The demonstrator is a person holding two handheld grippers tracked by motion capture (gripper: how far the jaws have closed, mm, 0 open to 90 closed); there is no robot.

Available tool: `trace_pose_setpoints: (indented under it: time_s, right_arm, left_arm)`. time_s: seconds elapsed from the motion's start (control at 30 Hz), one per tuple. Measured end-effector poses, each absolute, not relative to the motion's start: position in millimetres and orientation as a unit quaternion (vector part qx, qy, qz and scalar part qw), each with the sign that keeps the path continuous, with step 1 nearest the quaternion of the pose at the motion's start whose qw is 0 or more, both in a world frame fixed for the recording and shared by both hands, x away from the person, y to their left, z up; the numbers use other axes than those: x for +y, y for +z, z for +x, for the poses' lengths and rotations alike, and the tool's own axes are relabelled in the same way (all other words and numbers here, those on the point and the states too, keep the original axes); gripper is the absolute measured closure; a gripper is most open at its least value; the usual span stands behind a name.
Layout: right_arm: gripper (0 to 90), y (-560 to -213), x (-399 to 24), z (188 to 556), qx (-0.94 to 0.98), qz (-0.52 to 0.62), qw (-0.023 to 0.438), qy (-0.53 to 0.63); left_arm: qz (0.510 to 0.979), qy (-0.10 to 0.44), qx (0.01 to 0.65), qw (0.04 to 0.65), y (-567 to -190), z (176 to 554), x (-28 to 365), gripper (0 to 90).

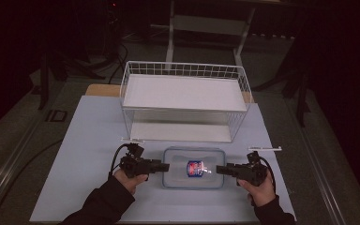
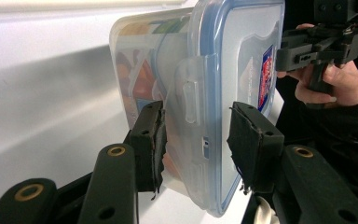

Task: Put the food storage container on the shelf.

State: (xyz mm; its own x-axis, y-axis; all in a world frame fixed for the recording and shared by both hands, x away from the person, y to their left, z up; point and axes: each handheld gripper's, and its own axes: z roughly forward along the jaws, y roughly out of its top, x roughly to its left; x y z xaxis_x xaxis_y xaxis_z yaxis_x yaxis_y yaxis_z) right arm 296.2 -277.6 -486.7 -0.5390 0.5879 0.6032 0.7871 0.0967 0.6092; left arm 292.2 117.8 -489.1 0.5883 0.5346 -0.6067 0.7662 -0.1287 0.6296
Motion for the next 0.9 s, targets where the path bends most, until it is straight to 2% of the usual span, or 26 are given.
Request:
trace_pose_setpoints:
  time_s: [0.43,0.9]
  right_arm:
    - [45.6,-469.4,-262.4,325.6,-0.739,-0.441,0.068,-0.505]
    - [44.1,-473.5,-252.0,366.3,-0.734,-0.439,0.042,-0.517]
  left_arm:
    - [0.735,-0.072,0.431,0.519,-477.7,311.7,131.2,56.1]
    - [0.73,-0.043,0.435,0.526,-484.6,348.3,134.8,55.4]
